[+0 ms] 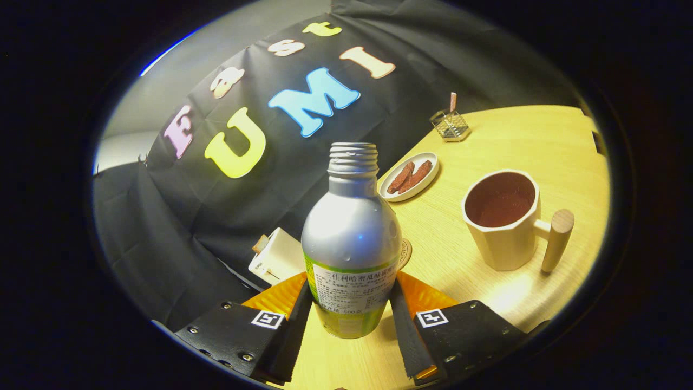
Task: Take the bottle from table, then pour the juice into the cup, finally place the bottle on the coaster
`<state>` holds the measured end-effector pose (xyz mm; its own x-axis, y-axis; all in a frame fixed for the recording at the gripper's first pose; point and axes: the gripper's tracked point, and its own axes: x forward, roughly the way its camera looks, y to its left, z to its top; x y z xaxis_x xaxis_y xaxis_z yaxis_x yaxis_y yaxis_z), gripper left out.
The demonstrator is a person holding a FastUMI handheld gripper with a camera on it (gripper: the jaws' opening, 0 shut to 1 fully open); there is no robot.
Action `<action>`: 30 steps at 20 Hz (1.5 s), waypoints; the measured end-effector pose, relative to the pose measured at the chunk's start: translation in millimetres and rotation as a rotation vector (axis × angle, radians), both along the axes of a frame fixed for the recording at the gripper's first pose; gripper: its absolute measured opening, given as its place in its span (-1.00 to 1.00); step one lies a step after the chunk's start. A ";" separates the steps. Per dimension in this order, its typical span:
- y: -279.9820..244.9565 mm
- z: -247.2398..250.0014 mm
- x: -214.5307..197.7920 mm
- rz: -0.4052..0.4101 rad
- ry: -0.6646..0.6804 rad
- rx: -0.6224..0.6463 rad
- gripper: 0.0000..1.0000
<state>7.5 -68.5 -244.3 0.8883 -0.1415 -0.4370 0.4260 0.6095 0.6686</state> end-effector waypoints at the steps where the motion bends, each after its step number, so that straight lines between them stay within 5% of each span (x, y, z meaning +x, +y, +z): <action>1: -1.0 -0.7 -3.4 -0.010 -0.005 0.022 0.48; 30: -6.1 -19.6 1.7 -0.231 -0.051 0.662 0.48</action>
<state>9.2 -74.6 -264.0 0.8891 -0.0477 -0.4553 0.4540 -0.0347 0.8903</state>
